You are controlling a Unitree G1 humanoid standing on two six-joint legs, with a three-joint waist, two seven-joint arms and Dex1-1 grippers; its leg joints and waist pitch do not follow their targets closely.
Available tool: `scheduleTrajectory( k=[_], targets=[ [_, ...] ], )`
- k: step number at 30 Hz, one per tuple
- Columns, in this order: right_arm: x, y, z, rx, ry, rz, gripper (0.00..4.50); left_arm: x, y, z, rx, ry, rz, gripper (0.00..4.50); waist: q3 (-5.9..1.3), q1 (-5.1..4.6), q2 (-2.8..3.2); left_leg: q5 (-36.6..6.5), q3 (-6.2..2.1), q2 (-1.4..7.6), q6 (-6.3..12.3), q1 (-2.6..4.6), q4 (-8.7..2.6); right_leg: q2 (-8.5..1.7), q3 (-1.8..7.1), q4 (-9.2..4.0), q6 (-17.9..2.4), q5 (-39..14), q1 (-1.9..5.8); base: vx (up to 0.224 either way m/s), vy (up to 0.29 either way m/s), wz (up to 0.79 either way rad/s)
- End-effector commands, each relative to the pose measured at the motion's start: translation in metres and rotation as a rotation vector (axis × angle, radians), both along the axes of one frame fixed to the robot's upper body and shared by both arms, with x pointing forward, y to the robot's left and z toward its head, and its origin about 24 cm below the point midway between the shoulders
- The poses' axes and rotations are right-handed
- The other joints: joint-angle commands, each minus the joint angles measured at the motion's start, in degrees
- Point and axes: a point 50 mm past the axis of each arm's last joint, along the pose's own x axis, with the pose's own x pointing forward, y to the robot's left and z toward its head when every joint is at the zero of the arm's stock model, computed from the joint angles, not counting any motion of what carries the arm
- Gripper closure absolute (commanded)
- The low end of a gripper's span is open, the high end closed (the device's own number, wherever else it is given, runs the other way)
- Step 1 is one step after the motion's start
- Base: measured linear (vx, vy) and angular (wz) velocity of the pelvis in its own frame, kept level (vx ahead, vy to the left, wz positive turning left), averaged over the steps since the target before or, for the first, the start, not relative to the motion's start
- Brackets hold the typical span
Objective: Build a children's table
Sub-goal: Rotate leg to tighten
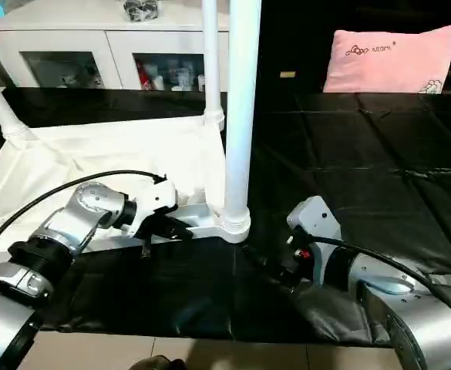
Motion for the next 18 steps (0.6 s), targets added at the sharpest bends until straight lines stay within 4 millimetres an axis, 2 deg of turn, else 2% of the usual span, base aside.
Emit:
scheduleTrajectory(
  k=[1,3,4,5,6,8,9,11,18],
  targets=[
    [0.007,0.001,0.000,0.000,-0.030,0.017,0.00,0.002,0.004,0.007,0.020,-0.041,-0.053,4.44,-3.64,-0.16,-0.76,-14.5,-1.67,3.87,0.27,2.63,-4.39,-3.42,1.12,-4.25,-15.0,-2.3,0.78,0.000,0.000,0.00],
    [0.011,0.001,0.000,0.017,-0.033,0.016,0.00,0.001,0.005,0.007,0.029,-0.039,-0.069,4.44,-3.62,-0.22,-0.70,-14.6,-1.65,3.84,0.37,2.60,-4.37,-3.44,1.13,-4.25,-15.1,-2.5,0.78,0.000,0.000,0.00],
    [0.015,0.000,-0.002,0.040,-0.025,0.023,0.00,0.001,0.006,0.008,0.034,-0.039,-0.081,4.44,-3.61,-0.20,-1.00,-14.3,-1.54,3.85,0.57,2.62,-4.33,-3.44,1.15,-4.28,-15.2,-2.6,0.78,0.000,0.000,0.00],
    [0.016,0.000,-0.003,0.050,-0.017,0.029,0.00,0.001,0.006,0.008,0.036,-0.041,-0.085,4.44,-3.65,-0.20,-0.80,-14.3,-1.55,3.87,0.79,2.59,-4.26,-3.51,1.13,-4.21,-15.5,-2.7,0.77,0.000,0.000,0.00],
    [0.017,0.000,-0.004,0.052,-0.016,0.034,0.00,0.001,0.006,0.009,0.038,-0.041,-0.088,4.44,-3.61,-0.19,-1.13,-14.1,-1.45,3.93,0.90,2.63,-4.26,-3.47,1.15,-4.28,-15.5,-2.6,0.75,0.000,0.000,0.00],
    [0.020,-0.001,-0.005,0.055,-0.015,0.045,0.00,0.001,0.007,0.009,0.040,-0.043,-0.098,4.44,-3.68,-0.09,-0.95,-13.5,-1.44,3.97,1.15,2.72,-4.17,-3.46,1.09,-4.16,-15.8,-2.4,0.71,0.000,0.000,0.00],
    [0.022,-0.002,-0.005,0.061,-0.014,0.057,0.00,0.001,0.007,0.009,0.043,-0.045,-0.106,4.44,-3.67,-0.03,-1.08,-13.1,-1.39,3.95,1.45,2.65,-4.11,-3.45,1.09,-4.07,-16.0,-2.0,0.76,0.000,0.000,0.00],
    [0.025,-0.003,-0.005,0.061,-0.018,0.104,0.00,0.000,0.006,0.011,0.035,-0.048,-0.138,4.44,-3.69,-0.04,-1.13,-12.8,-1.41,3.96,1.80,2.48,-4.10,-3.54,1.02,-4.00,-15.9,-1.8,0.92,0.000,0.000,0.00],
    [0.039,-0.001,-0.010,0.007,-0.022,0.315,0.00,-0.004,-0.001,0.014,0.046,-0.041,-0.268,4.44,-3.77,0.25,-0.96,-12.5,-1.16,4.10,2.59,2.63,-3.84,-3.51,0.93,-3.94,-17.1,-1.4,0.82,0.000,0.000,0.00]
  ],
)
